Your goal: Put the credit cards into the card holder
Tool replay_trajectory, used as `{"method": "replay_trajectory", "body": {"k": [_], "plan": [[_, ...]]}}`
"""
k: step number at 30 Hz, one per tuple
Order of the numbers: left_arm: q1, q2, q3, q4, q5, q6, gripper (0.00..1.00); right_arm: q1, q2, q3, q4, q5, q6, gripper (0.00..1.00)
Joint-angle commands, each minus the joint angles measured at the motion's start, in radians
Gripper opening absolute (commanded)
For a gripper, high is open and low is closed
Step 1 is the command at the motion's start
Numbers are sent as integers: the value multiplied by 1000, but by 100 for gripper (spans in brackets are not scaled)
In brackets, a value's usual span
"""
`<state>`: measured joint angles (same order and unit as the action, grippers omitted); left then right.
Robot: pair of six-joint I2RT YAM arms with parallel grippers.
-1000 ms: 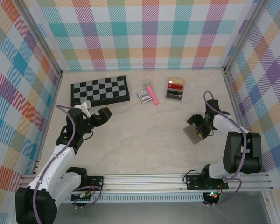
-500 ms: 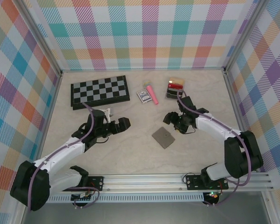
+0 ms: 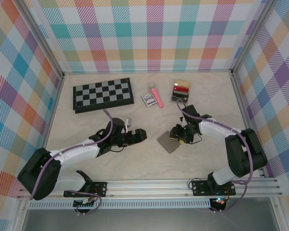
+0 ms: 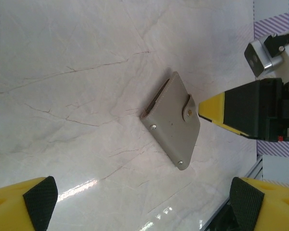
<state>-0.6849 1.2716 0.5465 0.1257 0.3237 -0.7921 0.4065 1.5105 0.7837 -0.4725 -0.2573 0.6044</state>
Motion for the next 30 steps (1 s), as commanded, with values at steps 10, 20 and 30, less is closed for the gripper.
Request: {"method": "replay_trajectory", "body": {"k": [10,20,30], "plan": [[-49,132,77,75,-2,-97,82,201,-81,-151,157,-82,261,44],[-85,245,118,92,9,-170,73,209,-214,-79,42,50,130,37],[-173,317,121,104,-23,-261,64,209,-114,-85,70,-66,57,23]]}}
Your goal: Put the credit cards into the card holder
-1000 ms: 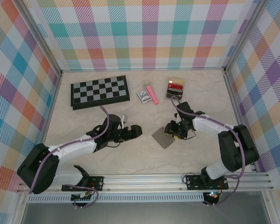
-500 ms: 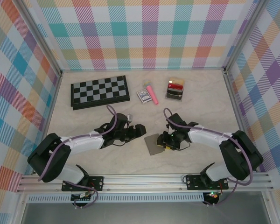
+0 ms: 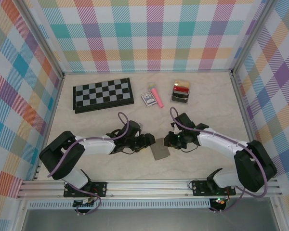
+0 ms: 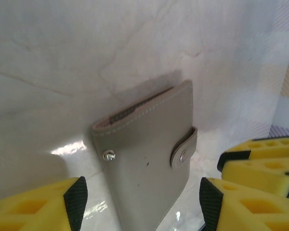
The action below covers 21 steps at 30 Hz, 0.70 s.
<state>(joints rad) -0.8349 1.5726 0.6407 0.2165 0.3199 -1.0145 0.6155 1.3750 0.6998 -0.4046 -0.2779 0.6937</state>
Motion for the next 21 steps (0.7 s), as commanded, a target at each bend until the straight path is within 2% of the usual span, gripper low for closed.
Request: {"method": "replay_trajectory", "body": {"k": [1,16,21], "plan": [[-25,20,27,14,-22,-42,63,-1,28,-10,10,-50,-31,22],[-33,73,30,134,-7,-53,53,0,99,-78,39,-16,-1,17],[-33,70,30,165,-15,-55,45,1,99,-79,32,7,10,17]]}}
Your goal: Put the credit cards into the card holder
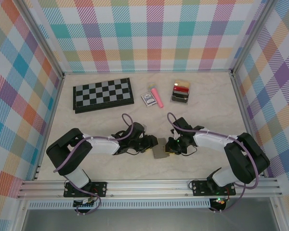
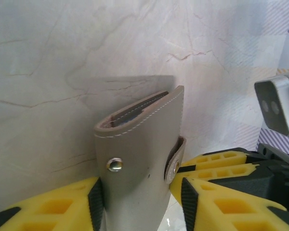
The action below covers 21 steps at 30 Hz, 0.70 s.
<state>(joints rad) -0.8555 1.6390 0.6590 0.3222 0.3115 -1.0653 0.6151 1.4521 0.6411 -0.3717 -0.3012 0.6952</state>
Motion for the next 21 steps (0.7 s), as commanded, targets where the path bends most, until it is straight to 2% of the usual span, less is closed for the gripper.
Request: {"method": "replay_trajectory", "body": {"k": [1,7,13,16,21], "plan": [[-13,-3,11,59,-8,-2,44,1,21,-17,-5,38,9,17],[-13,-43,11,22,-43,38,26,1,0,10,-31,70,6,19],[-13,-51,11,6,-43,74,7,8,-87,59,-76,152,-15,24],[-13,-48,11,15,-40,77,3,26,-95,87,-82,190,-31,29],[-14,-46,15,18,-33,80,1,67,-29,149,-91,221,-48,35]]}}
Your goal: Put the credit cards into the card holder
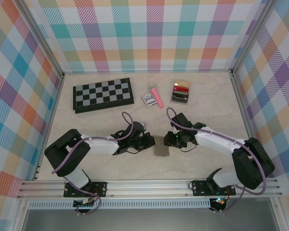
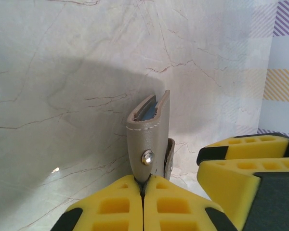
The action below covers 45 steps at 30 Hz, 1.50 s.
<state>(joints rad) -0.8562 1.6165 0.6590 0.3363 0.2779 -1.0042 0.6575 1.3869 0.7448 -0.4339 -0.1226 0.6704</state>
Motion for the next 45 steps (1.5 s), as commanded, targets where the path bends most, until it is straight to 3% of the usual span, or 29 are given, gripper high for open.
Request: {"method": "replay_trajectory", "body": {"k": [1,12,21,26,35,45], "plan": [[-12,-24,16,4,1,20,2,36,52,58,-34,55,-24,36],[-12,-32,17,-3,-3,20,0,151,222,143,-165,248,-3,40],[-11,-66,4,-100,-70,39,0,164,221,117,-262,406,43,18],[-10,-78,-10,-118,-81,54,0,151,187,116,-286,436,46,14],[-9,-59,-7,-129,-67,73,0,122,196,100,-284,426,40,25],[-8,-37,25,-194,-79,112,1,113,279,125,-283,399,23,27]]}}
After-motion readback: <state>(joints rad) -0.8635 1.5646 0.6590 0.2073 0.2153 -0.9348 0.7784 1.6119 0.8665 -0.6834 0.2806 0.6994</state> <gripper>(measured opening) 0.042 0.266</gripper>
